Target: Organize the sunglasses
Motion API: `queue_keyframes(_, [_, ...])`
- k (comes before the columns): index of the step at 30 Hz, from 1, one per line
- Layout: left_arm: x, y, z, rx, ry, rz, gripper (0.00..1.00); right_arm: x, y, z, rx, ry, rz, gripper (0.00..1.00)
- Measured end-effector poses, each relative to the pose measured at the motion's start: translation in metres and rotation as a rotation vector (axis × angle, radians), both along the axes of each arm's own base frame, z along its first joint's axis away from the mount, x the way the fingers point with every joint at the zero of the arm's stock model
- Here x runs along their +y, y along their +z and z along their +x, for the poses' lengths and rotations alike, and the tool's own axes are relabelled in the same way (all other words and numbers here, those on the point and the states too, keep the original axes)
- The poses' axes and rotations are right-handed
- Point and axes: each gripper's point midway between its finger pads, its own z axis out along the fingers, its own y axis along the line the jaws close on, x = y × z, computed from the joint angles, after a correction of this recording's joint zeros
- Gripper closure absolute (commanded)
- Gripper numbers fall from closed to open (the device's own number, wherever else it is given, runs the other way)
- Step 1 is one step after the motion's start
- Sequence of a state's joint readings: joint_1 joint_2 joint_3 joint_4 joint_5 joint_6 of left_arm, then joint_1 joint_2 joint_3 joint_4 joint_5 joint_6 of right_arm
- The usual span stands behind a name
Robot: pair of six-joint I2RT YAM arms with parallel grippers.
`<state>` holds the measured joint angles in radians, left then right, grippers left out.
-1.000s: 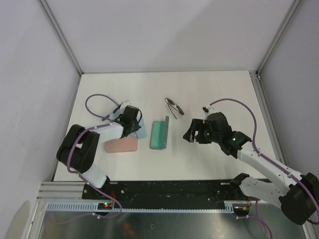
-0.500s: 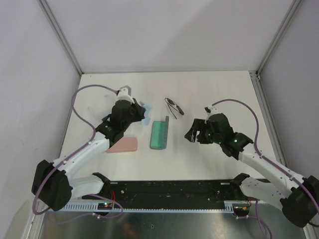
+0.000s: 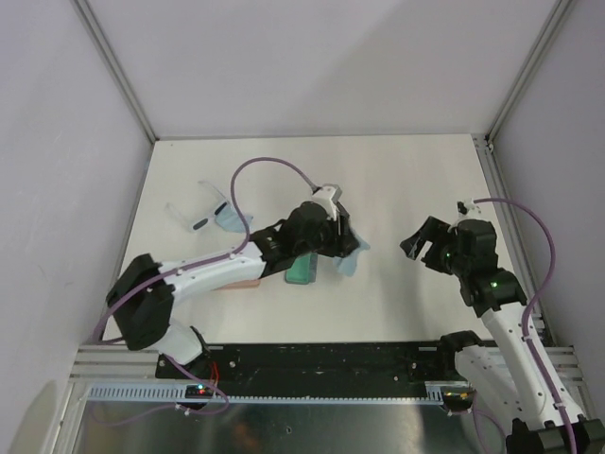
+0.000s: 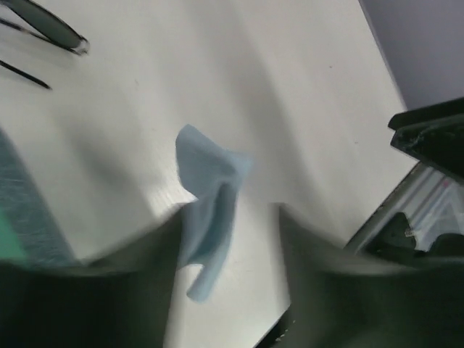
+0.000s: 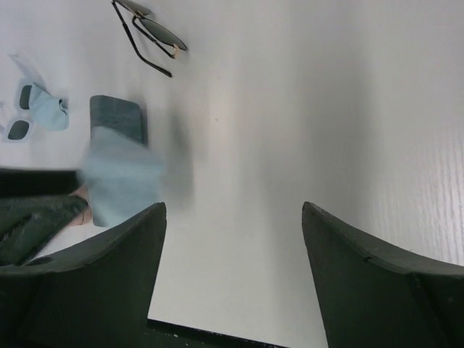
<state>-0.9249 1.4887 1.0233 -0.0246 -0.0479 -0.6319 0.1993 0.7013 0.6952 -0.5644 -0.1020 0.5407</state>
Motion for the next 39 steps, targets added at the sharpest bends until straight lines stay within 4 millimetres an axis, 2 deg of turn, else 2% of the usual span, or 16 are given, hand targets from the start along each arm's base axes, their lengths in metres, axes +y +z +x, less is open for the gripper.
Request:
queue_keyframes(2, [-0.009,-0.008,-0.002,0.011,-0.032,0.016,0.04,-0.004,-0.004,-0.004,0.02,-0.005,-0.002,0.14])
queue_keyframes(5, [-0.01,-0.022,-0.006,0.043,-0.042,0.044,0.01,-0.002,-0.012,-0.011,0.052,0.018,0.003,0.19])
queue_keyframes(7, [-0.006,-0.024,-0.005,0.038,-0.029,0.057,0.05,0.001,-0.019,-0.014,0.075,0.035,0.007,0.28])
queue_keyframes(10, [0.007,-0.024,-0.003,0.027,-0.007,0.069,0.18,0.007,-0.036,-0.017,0.134,0.066,0.007,0.4])
queue_keyframes(14, [0.026,-0.026,0.003,0.017,0.016,0.09,0.35,0.025,-0.064,-0.025,0.228,0.138,-0.026,0.44])
queue_keyframes(18, [0.034,-0.031,0.007,0.011,0.016,0.115,0.42,0.042,-0.081,-0.029,0.273,0.193,-0.078,0.46])
queue_keyframes(21, [0.031,-0.038,0.003,0.015,-0.019,0.131,0.45,0.049,-0.092,-0.025,0.289,0.201,-0.12,0.51])
queue_keyframes(28, [0.016,-0.074,-0.01,0.068,-0.117,0.201,0.5,0.045,-0.116,-0.01,0.319,0.138,-0.202,0.55])
queue_keyframes(39, [0.003,-0.077,-0.02,0.069,-0.165,0.212,0.52,0.031,-0.151,0.022,0.365,0.075,-0.221,0.56])
